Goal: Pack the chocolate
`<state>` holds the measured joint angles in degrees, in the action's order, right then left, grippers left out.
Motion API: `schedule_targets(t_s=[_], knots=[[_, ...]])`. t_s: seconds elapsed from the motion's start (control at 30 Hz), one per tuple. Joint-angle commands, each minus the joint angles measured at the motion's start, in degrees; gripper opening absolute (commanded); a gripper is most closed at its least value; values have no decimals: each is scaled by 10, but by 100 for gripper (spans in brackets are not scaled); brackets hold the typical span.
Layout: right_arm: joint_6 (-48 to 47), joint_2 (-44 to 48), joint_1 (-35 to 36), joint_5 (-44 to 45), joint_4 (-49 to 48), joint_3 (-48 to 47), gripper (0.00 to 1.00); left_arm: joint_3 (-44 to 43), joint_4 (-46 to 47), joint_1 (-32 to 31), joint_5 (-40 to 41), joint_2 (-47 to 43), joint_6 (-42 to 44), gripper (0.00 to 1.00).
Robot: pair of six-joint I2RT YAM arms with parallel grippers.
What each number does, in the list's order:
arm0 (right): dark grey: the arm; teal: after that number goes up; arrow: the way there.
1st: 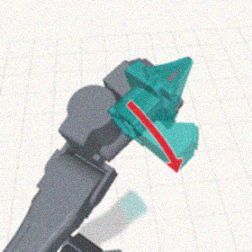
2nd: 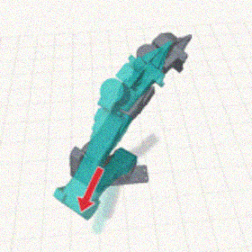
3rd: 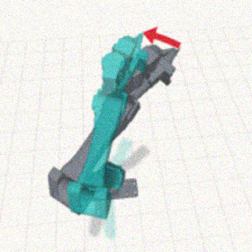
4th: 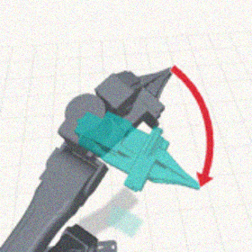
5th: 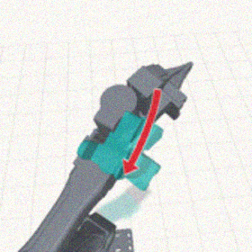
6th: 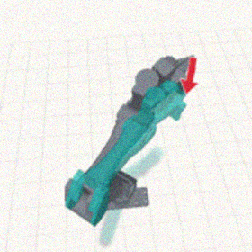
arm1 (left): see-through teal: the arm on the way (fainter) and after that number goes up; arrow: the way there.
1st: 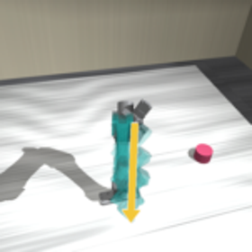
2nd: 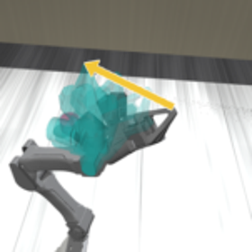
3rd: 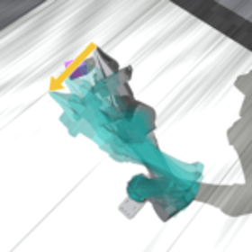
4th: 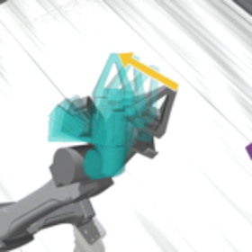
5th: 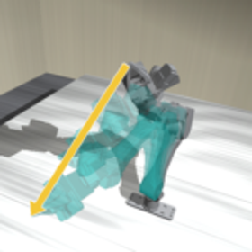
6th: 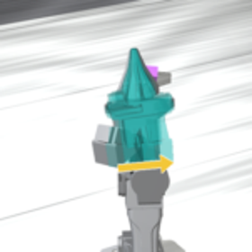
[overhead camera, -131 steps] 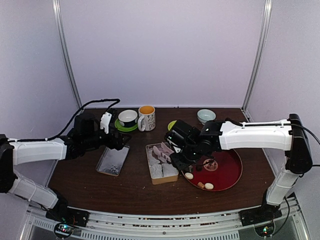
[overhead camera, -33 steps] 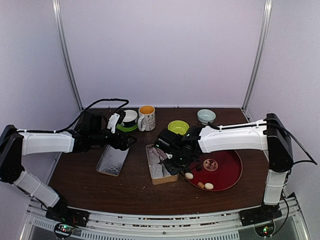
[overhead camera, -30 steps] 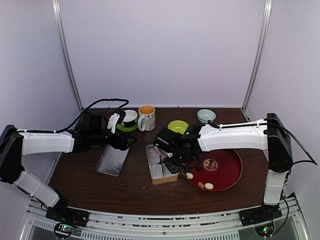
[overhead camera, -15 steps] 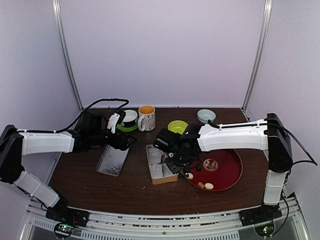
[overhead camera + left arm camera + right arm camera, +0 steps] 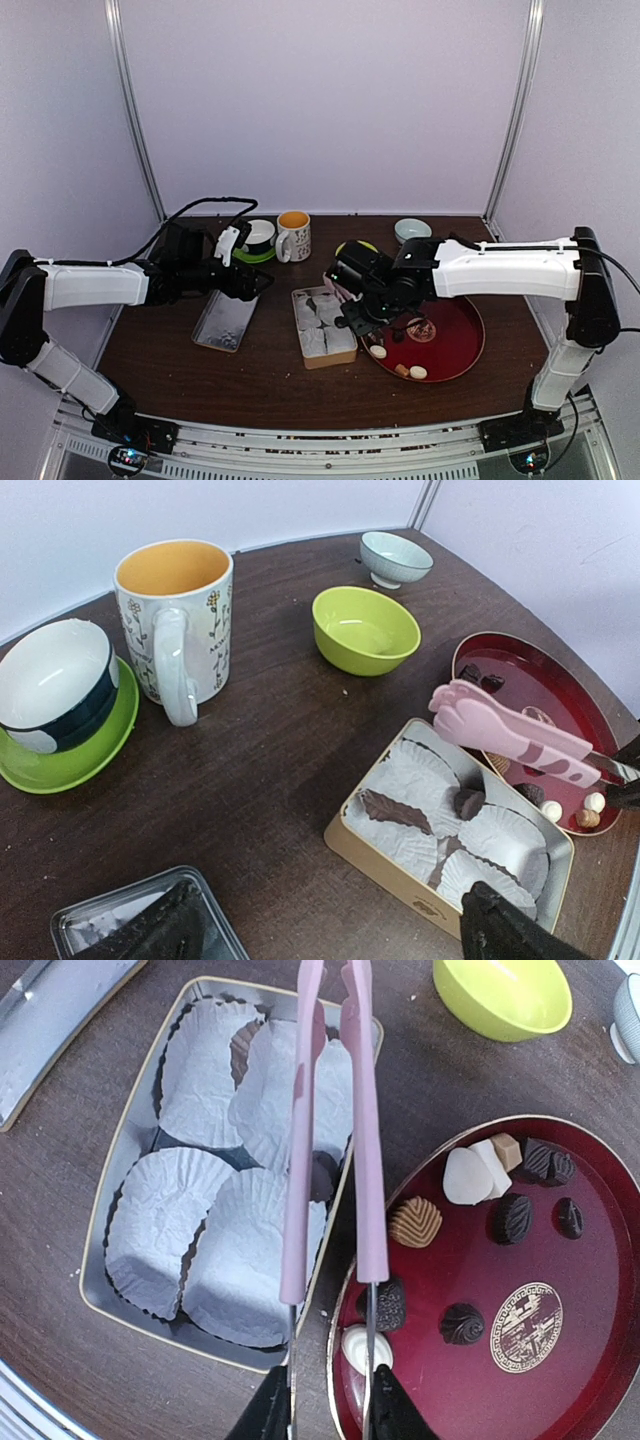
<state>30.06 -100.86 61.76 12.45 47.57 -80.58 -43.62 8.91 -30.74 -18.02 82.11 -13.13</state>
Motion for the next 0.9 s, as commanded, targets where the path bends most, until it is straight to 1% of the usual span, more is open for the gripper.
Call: schedule_targets(t_s=[0.0, 0.1, 0.23, 0.4, 0.53, 0.7, 0.8, 0.87], knots=[[7, 46, -11, 20, -26, 33, 25, -13, 13, 2, -4, -3, 1, 91], [-8, 60, -14, -19, -35, 49, 28, -12, 14, 2, -5, -3, 1, 91], [-28, 39, -12, -67, -28, 30, 26, -12, 15, 2, -6, -3, 2, 91], [-21, 37, -9, -66, -35, 30, 25, -13, 15, 2, -7, -1, 2, 91], [-30, 37, -9, -97, -37, 29, 25, -17, 14, 2, -16, 9, 0, 91], [-46, 19, 5, -131, -51, 15, 13, -21, 16, 2, -26, 16, -2, 91], [-40, 6, 8, -135, -56, 8, 11, -32, 13, 0, -55, 34, 0, 92], [-39, -2, 9, -135, -58, 4, 10, -50, -8, -9, -55, 51, 5, 92]])
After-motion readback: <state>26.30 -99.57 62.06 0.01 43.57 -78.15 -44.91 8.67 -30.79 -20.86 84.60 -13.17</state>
